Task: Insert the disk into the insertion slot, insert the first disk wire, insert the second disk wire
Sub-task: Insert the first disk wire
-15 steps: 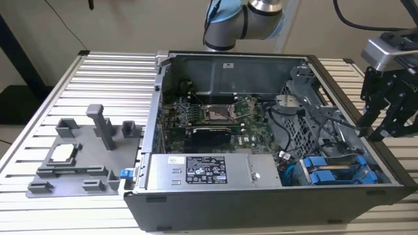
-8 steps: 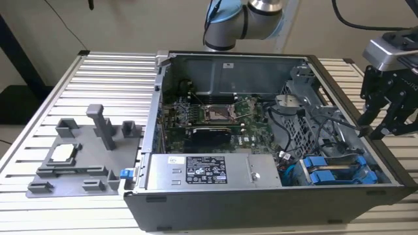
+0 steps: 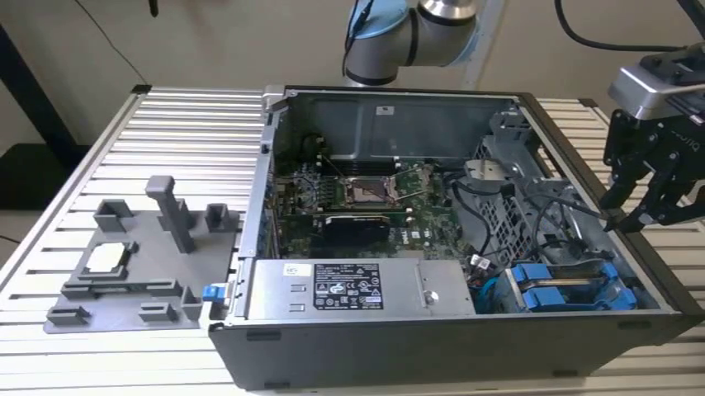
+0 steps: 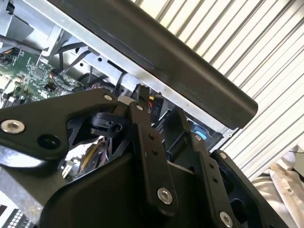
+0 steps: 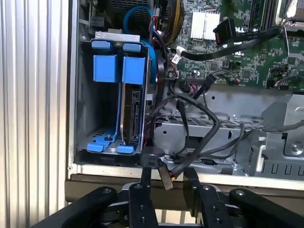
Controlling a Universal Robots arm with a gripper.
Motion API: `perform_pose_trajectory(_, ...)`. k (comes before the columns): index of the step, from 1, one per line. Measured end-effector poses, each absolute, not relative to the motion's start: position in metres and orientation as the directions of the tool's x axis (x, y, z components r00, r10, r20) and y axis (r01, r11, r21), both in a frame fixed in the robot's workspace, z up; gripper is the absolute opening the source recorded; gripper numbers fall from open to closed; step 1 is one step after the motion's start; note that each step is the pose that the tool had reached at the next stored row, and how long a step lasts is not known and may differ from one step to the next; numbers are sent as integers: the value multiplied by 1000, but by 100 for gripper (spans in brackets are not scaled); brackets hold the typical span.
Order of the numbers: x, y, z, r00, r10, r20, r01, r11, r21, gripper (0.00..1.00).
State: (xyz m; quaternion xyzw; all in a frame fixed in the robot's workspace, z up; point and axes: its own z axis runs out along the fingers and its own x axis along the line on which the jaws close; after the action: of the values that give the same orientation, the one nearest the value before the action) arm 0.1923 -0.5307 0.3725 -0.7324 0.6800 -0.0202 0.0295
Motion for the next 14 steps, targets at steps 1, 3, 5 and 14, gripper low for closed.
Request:
perform_pose_trajectory(1, 192, -531, 372, 75, -997, -11, -995, -74, -71, 41)
perform_pose_trajectory(3, 192, -531, 372, 76, -997, -11, -995, -75, -71, 41)
perform_pose_trajectory(5, 192, -531, 372, 76, -997, -11, -995, -75, -71, 38)
perform_pose_trajectory(14, 192, -531, 372, 78, -997, -10, -995, -78, -69, 25)
